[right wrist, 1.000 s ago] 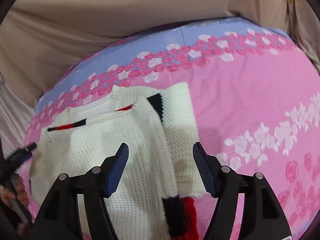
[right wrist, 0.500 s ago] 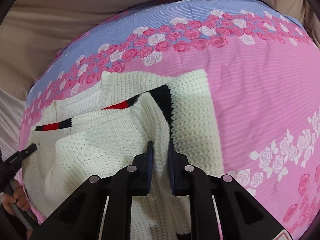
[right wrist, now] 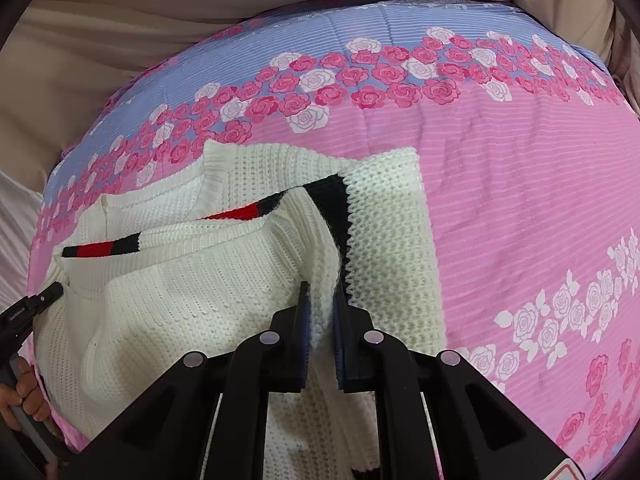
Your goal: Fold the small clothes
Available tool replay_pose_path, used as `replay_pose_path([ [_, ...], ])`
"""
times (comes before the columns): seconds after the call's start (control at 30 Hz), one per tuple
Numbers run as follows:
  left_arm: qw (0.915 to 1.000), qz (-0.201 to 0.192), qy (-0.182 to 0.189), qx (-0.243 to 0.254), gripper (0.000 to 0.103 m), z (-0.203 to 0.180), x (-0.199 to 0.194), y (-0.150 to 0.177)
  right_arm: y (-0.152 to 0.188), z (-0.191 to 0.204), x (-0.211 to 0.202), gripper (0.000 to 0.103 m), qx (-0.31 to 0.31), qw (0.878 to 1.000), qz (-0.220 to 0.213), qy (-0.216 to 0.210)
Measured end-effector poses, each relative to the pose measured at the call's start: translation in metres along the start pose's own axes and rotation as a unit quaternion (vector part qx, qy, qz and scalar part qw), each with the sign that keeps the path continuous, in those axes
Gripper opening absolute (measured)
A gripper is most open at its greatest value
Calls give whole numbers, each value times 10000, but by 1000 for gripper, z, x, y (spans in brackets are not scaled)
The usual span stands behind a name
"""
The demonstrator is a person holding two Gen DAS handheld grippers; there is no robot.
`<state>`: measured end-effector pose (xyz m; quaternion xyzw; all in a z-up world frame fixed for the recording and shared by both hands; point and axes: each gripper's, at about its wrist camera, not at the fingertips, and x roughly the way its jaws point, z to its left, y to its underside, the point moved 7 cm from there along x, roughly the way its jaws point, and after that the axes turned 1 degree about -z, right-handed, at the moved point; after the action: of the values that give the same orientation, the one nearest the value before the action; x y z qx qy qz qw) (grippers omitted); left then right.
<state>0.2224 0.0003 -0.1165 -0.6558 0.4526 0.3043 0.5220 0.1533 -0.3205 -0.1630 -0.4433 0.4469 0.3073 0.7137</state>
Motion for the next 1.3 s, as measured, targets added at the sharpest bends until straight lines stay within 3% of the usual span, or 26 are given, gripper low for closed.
replay_pose_path([
  [0.23,10000,-80,41,-27,6,-3,-7,-2,-1,-1,-2,8,-8,10000,-5,-23],
  [0.4,9976,-540,443,-27,6,-17,-56,-28,-20,-3,-56,7,270,9965,-579,-531],
  [0.47,9968,-710,344,106,6,-21,-61,-49,-38,-8,-73,7,375,9939,-834,-611],
  [0.53,9973,-685,147,217,6,-22,-46,-64,-56,-11,-66,7,315,9945,-879,-474],
  [0.6,9986,-377,-124,338,7,-22,-6,-74,-67,-17,-28,7,340,9969,-613,-368],
  [0.7,9972,126,-569,478,6,-18,46,-66,-58,-22,29,8,234,9997,-38,-105],
  [0.73,9965,183,-629,513,7,-18,52,-63,-57,-18,28,9,141,9998,-166,-41],
  [0.9,9960,66,-679,584,8,-19,50,-56,-52,-6,15,15,-246,9988,-318,280],
  [1.13,9967,77,-630,506,9,-16,46,-55,-43,-13,2,17,184,9992,-356,44],
  [1.3,9964,84,-649,542,9,-17,47,-54,-32,-13,1,25,190,9994,-299,61],
])
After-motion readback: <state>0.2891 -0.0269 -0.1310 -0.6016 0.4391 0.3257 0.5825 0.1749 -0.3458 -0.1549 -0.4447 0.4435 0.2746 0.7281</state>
